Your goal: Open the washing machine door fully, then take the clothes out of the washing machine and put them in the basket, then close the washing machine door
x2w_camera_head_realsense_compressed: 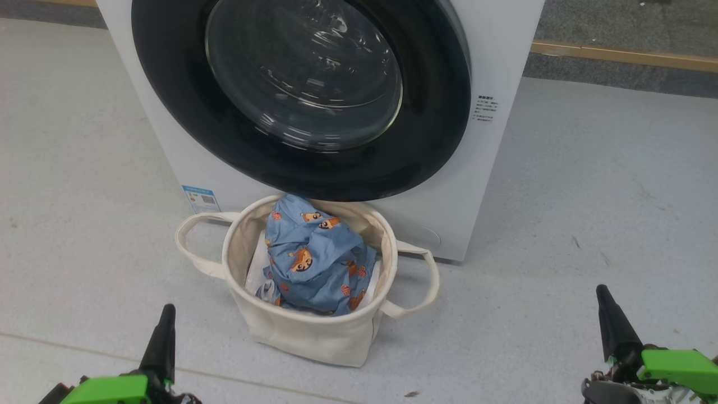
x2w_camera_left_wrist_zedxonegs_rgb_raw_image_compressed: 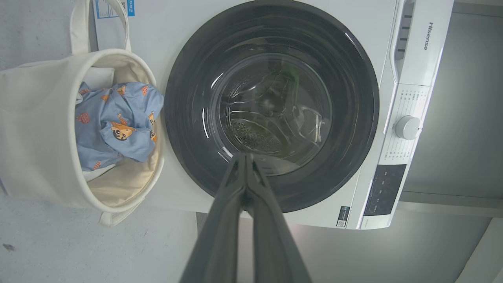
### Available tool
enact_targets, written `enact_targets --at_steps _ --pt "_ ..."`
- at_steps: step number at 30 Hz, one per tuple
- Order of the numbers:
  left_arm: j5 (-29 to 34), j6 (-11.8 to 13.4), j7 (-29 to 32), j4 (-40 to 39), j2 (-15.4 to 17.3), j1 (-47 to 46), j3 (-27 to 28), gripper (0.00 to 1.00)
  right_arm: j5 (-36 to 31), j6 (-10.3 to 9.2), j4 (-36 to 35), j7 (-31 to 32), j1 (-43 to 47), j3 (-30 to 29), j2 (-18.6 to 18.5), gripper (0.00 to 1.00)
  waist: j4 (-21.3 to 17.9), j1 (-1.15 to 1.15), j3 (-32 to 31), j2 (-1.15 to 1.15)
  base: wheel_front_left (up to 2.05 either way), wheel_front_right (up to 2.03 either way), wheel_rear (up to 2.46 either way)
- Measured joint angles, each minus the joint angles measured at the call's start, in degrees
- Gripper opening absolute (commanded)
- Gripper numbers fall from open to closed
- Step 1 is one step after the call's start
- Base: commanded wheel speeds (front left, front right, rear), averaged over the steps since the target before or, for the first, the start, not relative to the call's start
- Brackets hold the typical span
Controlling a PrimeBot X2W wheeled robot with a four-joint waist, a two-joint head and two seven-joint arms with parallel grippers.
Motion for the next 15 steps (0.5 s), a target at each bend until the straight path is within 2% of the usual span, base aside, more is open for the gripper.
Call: enact_targets --at_steps 15 --pt "0.1 0.0 0.0 0.0 0.0 0.0 0.0 0.00 0.0 0.00 0.0 0.0 0.0 0.0 0.0 0.00 0.0 0.00 0.0 0.00 0.00 0.00 0.00"
